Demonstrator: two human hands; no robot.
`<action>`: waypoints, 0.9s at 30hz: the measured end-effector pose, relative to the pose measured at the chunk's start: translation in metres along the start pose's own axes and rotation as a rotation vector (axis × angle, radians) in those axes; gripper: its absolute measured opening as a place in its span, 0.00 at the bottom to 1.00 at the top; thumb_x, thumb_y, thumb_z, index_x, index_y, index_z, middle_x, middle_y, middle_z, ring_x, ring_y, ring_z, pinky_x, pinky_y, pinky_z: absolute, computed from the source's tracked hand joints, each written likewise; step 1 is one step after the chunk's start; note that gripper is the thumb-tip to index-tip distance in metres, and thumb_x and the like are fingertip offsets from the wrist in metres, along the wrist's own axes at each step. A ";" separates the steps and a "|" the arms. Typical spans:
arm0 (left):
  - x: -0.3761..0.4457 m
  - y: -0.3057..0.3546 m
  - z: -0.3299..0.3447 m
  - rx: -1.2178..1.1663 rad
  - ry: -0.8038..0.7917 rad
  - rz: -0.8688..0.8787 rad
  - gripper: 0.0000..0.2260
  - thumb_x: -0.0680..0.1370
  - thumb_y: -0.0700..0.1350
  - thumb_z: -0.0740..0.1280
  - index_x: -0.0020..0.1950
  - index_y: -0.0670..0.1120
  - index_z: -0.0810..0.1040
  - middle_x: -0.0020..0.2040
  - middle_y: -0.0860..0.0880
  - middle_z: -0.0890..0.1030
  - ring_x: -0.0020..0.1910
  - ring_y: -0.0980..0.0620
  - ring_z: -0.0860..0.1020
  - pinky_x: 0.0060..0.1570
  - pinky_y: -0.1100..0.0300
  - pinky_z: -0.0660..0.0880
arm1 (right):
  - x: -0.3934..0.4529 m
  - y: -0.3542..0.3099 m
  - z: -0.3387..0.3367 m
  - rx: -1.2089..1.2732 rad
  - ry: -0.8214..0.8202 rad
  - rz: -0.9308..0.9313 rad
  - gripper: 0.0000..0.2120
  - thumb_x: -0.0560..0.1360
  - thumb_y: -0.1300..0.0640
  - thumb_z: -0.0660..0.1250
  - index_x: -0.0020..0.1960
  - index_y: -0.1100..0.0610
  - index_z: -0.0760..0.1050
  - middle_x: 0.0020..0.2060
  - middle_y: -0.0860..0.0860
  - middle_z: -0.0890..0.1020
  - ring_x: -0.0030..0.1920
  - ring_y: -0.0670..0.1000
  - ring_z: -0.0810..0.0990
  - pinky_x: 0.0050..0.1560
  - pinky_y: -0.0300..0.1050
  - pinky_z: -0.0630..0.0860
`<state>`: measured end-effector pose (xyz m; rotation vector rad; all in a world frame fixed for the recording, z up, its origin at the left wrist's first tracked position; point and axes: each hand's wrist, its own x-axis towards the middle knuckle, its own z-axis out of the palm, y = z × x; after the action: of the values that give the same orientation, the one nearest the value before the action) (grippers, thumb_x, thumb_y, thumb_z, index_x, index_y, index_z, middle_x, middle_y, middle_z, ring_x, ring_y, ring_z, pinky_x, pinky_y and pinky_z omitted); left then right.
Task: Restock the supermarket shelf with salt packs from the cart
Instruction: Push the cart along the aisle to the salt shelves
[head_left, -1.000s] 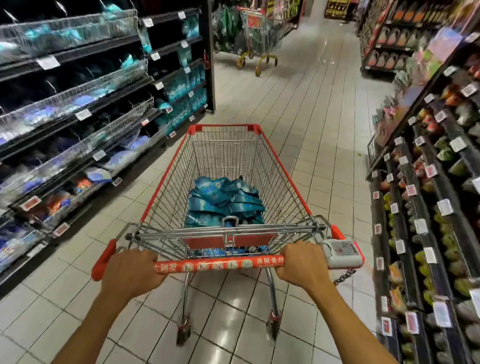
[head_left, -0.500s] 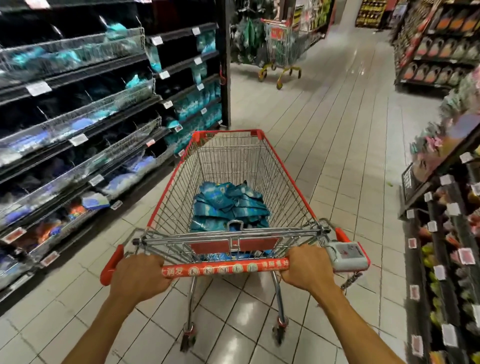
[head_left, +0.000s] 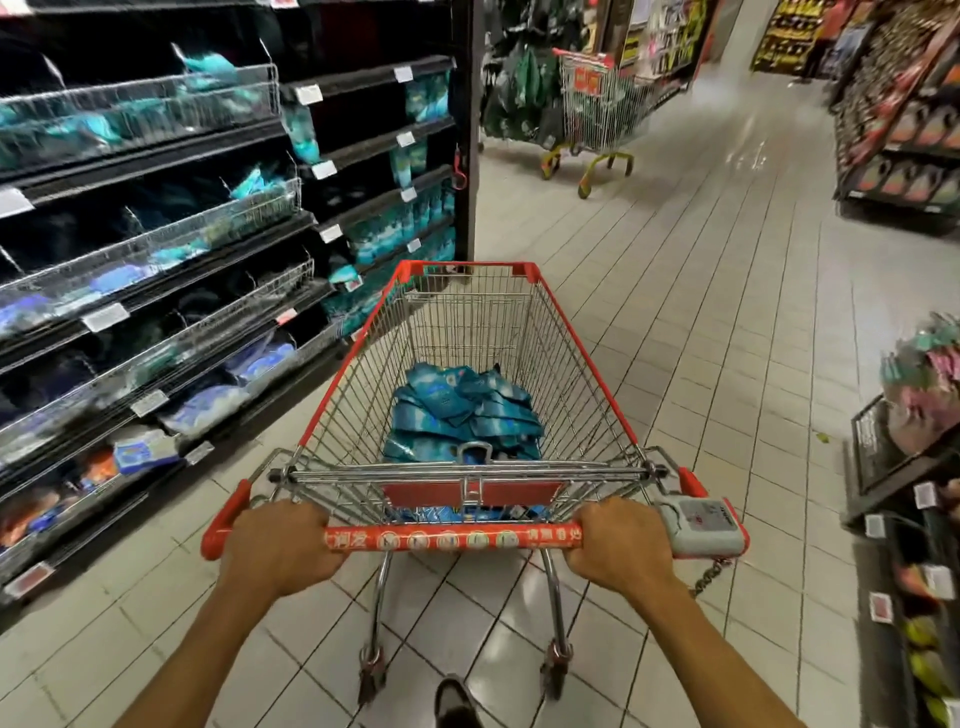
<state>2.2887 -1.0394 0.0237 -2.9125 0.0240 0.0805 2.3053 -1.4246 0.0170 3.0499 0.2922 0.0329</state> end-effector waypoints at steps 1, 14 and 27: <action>0.020 0.002 0.000 -0.003 0.001 0.000 0.25 0.68 0.73 0.54 0.33 0.53 0.74 0.26 0.56 0.72 0.27 0.61 0.71 0.30 0.63 0.69 | 0.019 0.006 0.002 0.009 0.011 0.001 0.17 0.65 0.34 0.58 0.31 0.47 0.72 0.23 0.43 0.69 0.25 0.46 0.76 0.28 0.38 0.72; 0.265 0.017 -0.019 -0.022 0.008 0.024 0.27 0.68 0.72 0.52 0.31 0.50 0.73 0.25 0.55 0.71 0.24 0.59 0.70 0.28 0.62 0.65 | 0.251 0.071 0.006 0.001 -0.034 0.030 0.12 0.63 0.39 0.62 0.30 0.47 0.69 0.23 0.43 0.71 0.26 0.46 0.74 0.32 0.39 0.69; 0.505 0.043 -0.018 -0.121 0.066 0.060 0.39 0.56 0.87 0.45 0.33 0.56 0.76 0.21 0.57 0.72 0.21 0.64 0.71 0.22 0.68 0.62 | 0.493 0.162 0.022 -0.025 -0.069 -0.021 0.18 0.62 0.38 0.64 0.26 0.47 0.61 0.20 0.43 0.61 0.25 0.46 0.68 0.29 0.38 0.61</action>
<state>2.7933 -1.0901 0.0034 -3.0346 0.1221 -0.0040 2.8200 -1.4908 0.0151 3.0151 0.3157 -0.0687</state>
